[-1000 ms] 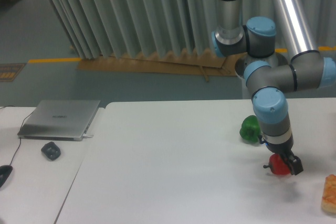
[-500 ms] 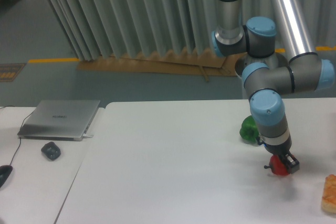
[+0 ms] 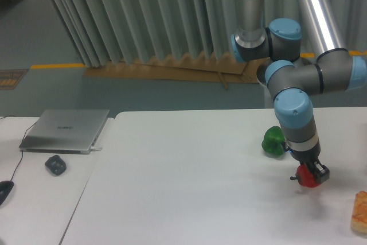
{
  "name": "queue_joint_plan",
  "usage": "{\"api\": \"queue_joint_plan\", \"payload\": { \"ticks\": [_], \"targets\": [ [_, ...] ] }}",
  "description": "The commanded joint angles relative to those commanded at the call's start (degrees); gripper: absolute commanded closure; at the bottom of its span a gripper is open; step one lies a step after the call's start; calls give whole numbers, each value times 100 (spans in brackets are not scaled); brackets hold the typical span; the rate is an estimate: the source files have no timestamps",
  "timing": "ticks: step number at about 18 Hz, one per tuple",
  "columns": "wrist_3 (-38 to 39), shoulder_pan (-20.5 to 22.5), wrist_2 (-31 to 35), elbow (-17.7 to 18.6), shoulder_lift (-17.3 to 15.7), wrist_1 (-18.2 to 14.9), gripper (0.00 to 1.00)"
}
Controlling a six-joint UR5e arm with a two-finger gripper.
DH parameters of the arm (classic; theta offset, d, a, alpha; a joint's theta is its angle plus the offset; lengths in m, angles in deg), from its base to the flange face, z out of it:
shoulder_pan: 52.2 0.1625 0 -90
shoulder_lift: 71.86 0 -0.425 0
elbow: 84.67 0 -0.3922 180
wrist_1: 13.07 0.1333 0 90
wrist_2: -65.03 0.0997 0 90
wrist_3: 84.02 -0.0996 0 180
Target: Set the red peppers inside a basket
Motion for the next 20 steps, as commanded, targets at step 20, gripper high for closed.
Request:
{"api": "queue_joint_plan", "payload": {
  "ticks": [20],
  "targets": [
    [-588,2592,35,-194,-519,9,70]
  ]
}}
